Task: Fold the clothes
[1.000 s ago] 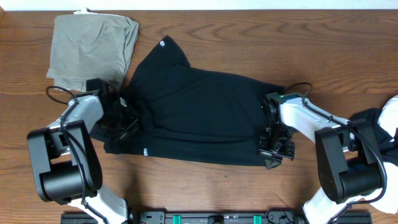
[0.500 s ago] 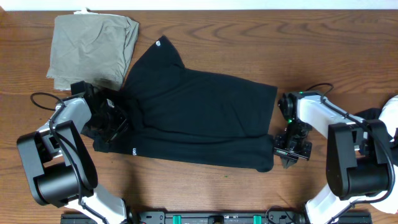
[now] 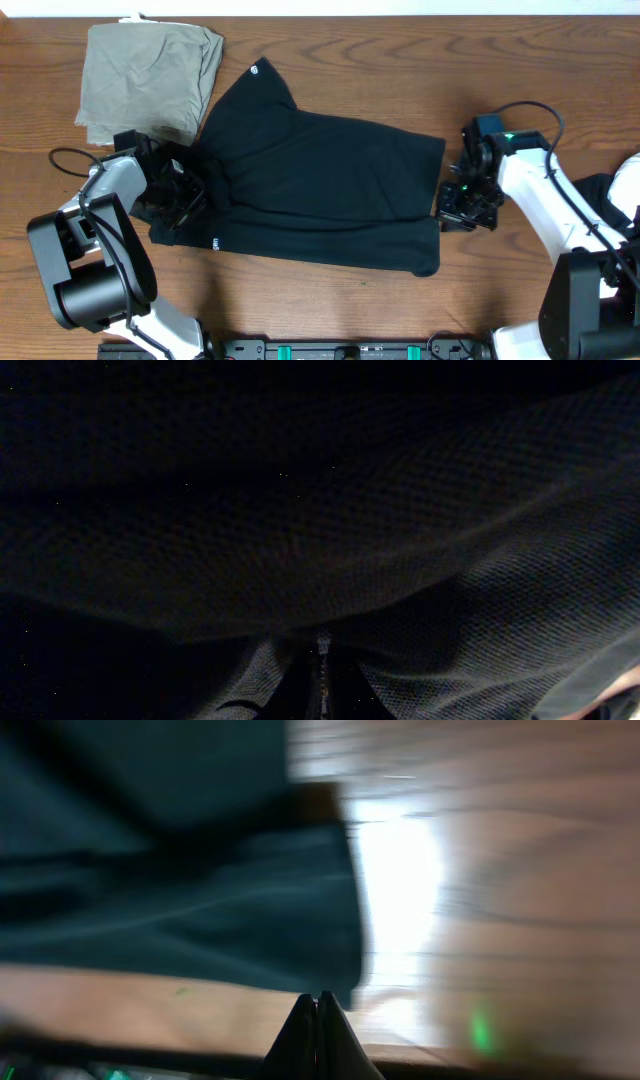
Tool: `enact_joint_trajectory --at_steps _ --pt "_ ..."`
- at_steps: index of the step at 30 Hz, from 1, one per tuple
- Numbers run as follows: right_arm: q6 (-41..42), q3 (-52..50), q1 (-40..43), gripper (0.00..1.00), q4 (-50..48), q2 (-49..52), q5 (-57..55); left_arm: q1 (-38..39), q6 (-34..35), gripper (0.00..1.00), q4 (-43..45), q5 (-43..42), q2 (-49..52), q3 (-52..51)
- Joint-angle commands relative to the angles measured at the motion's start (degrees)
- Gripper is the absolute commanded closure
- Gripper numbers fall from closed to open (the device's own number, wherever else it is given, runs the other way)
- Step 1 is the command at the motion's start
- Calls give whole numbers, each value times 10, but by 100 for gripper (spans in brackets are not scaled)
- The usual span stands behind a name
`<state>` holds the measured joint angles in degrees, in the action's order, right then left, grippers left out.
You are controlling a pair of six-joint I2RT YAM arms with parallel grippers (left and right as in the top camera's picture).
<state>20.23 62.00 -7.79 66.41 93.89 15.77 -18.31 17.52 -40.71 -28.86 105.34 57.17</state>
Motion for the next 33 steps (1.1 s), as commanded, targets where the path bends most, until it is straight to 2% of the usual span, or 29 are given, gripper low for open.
enact_joint_trajectory --at_steps 1,6,12,14,16,19,22,24,27,30,33 --pt "-35 4 -17 98 -19 0 53 -5 -24 94 -16 87 24 5" --pt "-14 4 -16 96 -64 0 52 -5 -29 94 -56 86 -4 35" --pt "-10 4 -15 95 -95 0 52 -5 -29 94 -73 86 -85 41" --pt "-10 4 -15 91 -111 0 53 -5 -29 94 -82 86 -125 41" --pt "-10 5 -15 82 -129 0 54 -5 -29 93 -85 85 -167 41" --pt "-10 7 -15 61 -158 0 56 2 -29 78 -78 85 -223 41" --pt "-10 21 -15 48 -186 0 74 21 -29 59 -65 85 -261 49" --pt "-12 50 -12 39 -188 0 83 38 -29 47 -64 85 -267 68" --pt "-28 106 -8 17 -182 0 78 68 -29 34 -64 85 -255 108" --pt "-28 157 1 9 -178 0 58 94 -26 28 -63 85 -225 158" --pt "-30 199 17 9 -177 5 51 118 -15 27 -64 83 -172 226"
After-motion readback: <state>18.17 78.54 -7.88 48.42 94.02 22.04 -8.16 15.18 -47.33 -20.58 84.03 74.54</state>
